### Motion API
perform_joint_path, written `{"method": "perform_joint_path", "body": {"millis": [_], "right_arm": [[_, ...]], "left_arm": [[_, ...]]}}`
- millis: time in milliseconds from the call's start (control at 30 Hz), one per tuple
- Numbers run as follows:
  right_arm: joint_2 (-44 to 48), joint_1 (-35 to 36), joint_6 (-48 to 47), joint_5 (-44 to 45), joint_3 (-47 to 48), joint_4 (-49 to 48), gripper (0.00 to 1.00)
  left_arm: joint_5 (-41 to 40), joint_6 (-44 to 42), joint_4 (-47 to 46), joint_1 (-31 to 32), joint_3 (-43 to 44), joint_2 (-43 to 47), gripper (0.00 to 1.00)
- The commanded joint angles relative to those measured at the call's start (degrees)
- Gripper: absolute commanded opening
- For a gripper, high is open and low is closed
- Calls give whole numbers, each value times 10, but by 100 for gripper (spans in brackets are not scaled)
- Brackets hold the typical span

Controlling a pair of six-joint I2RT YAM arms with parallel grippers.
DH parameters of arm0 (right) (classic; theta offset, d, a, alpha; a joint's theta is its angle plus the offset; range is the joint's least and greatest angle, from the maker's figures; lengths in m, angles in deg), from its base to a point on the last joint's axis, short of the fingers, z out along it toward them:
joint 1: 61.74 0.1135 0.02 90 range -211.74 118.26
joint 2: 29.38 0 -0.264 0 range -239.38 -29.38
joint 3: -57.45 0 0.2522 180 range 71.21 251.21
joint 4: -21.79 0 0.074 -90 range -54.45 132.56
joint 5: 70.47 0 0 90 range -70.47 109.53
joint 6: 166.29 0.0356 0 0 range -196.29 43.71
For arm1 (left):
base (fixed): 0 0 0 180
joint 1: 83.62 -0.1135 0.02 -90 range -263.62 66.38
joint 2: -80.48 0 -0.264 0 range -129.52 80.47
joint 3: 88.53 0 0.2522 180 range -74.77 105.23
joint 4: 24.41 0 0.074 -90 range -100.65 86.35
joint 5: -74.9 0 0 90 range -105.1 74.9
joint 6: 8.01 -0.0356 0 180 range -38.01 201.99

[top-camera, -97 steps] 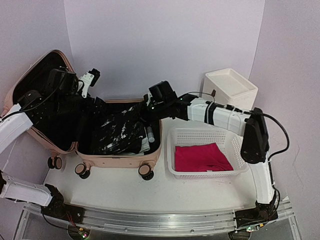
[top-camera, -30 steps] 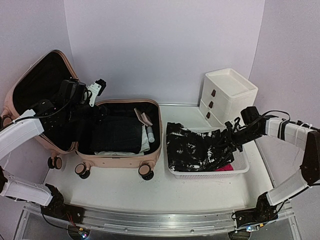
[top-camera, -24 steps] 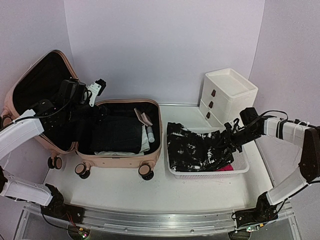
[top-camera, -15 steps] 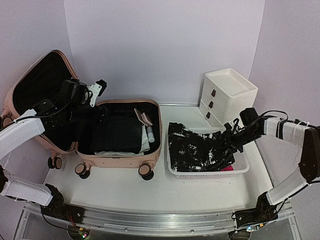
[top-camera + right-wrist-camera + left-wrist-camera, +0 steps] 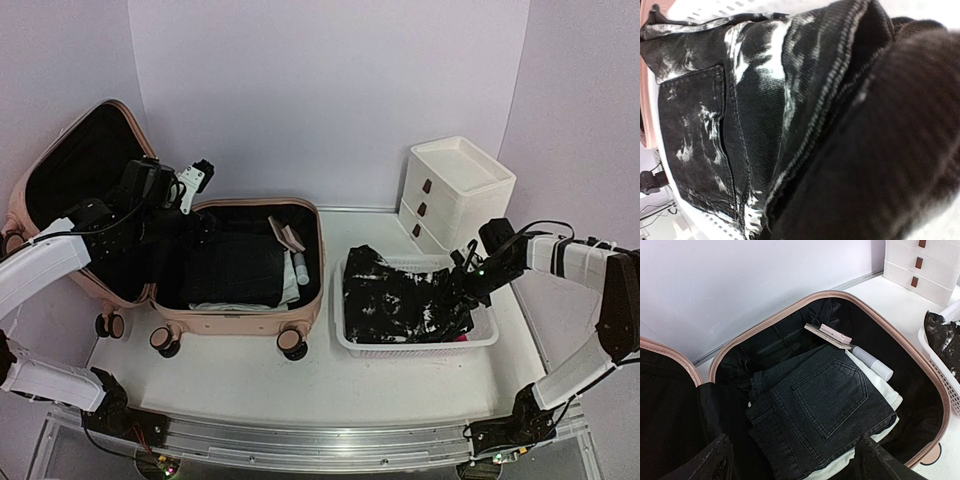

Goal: Open, take out, and arrange the luggage

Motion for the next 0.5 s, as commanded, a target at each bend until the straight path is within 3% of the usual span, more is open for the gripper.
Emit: {"method": "perform_joint_path", "body": {"millis": [0, 33, 133, 233, 333, 467], "right_arm": [[12, -3, -29, 31, 28, 45, 0], [12, -2, -31, 38, 34, 56, 6], [20, -2, -42, 83, 69, 130, 38], [53, -2, -62, 170, 125, 225, 56], [87, -1, -71, 258, 177, 314, 64], [107, 28, -50, 184, 191, 330, 64]], "left_arm": [[2, -4, -27, -4, 1, 4, 84], [3, -3, -26, -4, 2, 3, 84], [4, -4, -27, -4, 1, 3, 84], [4, -4, -26, -5, 1, 3, 84], [4, -5, -27, -5, 2, 3, 84], [7, -5, -27, -5, 5, 2, 84]]}}
